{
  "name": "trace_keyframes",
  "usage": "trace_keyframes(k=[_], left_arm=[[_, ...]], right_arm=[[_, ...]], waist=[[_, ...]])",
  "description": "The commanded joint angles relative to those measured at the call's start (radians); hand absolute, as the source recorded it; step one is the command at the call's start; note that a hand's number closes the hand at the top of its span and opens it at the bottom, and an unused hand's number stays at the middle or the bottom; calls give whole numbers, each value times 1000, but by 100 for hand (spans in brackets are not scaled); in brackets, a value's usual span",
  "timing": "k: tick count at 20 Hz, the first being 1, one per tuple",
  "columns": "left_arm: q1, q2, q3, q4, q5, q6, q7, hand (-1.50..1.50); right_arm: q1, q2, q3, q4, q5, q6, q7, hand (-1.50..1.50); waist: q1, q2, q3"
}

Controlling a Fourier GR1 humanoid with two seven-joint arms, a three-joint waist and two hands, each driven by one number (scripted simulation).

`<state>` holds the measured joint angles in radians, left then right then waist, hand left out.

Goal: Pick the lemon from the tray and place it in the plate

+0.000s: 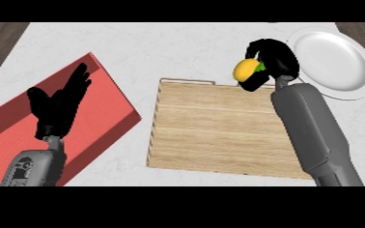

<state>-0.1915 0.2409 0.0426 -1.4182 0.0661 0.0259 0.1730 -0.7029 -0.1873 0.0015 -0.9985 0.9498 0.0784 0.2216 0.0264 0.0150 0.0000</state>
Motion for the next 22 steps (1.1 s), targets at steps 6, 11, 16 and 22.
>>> trace_keyframes(k=[6,11,16,22], left_arm=[[-25,-24,-28,6,-13,4,20,0],[14,-5,-1,10,3,-20,-23,0],[5,12,19,-16,7,-17,26,0],[42,-33,-19,-44,-16,-5,16,0]], right_arm=[[-202,-11,-82,77,323,-481,437,150],[-242,-12,-172,224,330,-659,498,150],[-255,-95,-273,386,248,-771,410,150],[-289,-228,-353,558,179,-799,295,150]], waist=[[22,1,-1],[13,-3,0],[7,-4,1],[12,-1,2]])
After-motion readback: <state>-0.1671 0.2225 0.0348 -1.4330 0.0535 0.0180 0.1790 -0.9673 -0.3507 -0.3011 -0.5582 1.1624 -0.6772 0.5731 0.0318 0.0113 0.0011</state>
